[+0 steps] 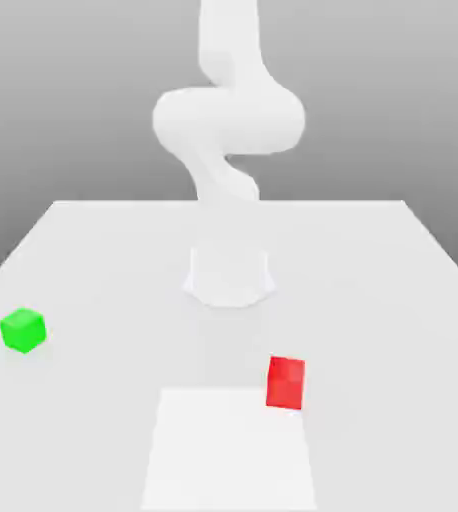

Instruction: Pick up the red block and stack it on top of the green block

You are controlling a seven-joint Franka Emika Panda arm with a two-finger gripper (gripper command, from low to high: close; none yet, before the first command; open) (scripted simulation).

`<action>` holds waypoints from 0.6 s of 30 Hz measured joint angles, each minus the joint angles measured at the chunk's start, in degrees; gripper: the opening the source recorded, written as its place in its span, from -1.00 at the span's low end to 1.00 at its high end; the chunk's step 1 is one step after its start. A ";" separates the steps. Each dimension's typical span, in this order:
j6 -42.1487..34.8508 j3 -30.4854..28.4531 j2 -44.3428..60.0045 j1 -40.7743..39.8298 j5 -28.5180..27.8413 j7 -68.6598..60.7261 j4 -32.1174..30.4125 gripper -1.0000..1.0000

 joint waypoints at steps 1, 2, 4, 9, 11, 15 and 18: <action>1.39 0.72 1.67 0.05 0.24 0.97 -1.85 0.00; 2.73 1.42 3.32 0.10 0.46 1.96 -3.66 0.00; 5.40 2.76 6.58 0.23 0.93 3.88 -7.24 0.00; 12.07 6.02 14.71 0.66 2.23 8.55 -16.36 0.00; 14.83 7.28 18.14 0.94 2.75 10.59 -20.18 0.00; 21.06 9.78 26.06 1.85 4.07 14.95 -28.38 0.00; 29.61 10.78 37.34 2.12 1.84 19.85 -31.88 0.00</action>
